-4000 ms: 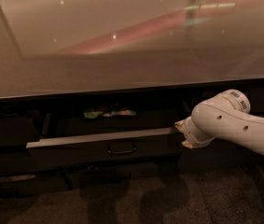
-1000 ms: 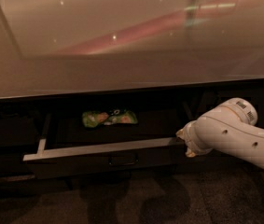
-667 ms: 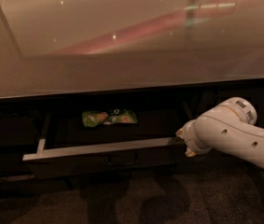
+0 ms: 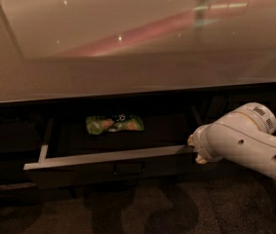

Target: Open top drawer

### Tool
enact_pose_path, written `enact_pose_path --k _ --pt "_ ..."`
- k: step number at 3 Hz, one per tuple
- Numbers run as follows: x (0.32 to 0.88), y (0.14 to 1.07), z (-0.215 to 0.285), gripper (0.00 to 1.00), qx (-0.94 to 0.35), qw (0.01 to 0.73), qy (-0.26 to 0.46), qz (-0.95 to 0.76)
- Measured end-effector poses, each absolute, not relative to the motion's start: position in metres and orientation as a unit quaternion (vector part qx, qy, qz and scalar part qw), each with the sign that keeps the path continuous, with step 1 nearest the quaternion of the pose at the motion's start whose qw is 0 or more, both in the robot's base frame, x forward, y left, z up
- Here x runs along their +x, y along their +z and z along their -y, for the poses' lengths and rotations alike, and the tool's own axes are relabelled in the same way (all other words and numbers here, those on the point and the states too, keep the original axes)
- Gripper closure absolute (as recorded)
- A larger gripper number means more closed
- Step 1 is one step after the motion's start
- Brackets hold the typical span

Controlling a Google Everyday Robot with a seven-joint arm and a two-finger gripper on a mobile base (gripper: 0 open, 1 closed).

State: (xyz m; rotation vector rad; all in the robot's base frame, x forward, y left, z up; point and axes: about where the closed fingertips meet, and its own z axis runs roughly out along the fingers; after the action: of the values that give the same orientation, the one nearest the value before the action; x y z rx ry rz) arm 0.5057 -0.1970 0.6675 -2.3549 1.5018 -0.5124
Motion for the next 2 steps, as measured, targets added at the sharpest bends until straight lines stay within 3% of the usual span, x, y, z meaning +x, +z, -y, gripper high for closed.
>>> enact_pose_path --k 1,2 --pt "0.5057 0.6675 0.197 0.83 -0.82 0.15 -0.178 -0.523" --pt "0.5057 0.6675 0.197 0.58 -0.82 0.15 -0.178 -0.523"
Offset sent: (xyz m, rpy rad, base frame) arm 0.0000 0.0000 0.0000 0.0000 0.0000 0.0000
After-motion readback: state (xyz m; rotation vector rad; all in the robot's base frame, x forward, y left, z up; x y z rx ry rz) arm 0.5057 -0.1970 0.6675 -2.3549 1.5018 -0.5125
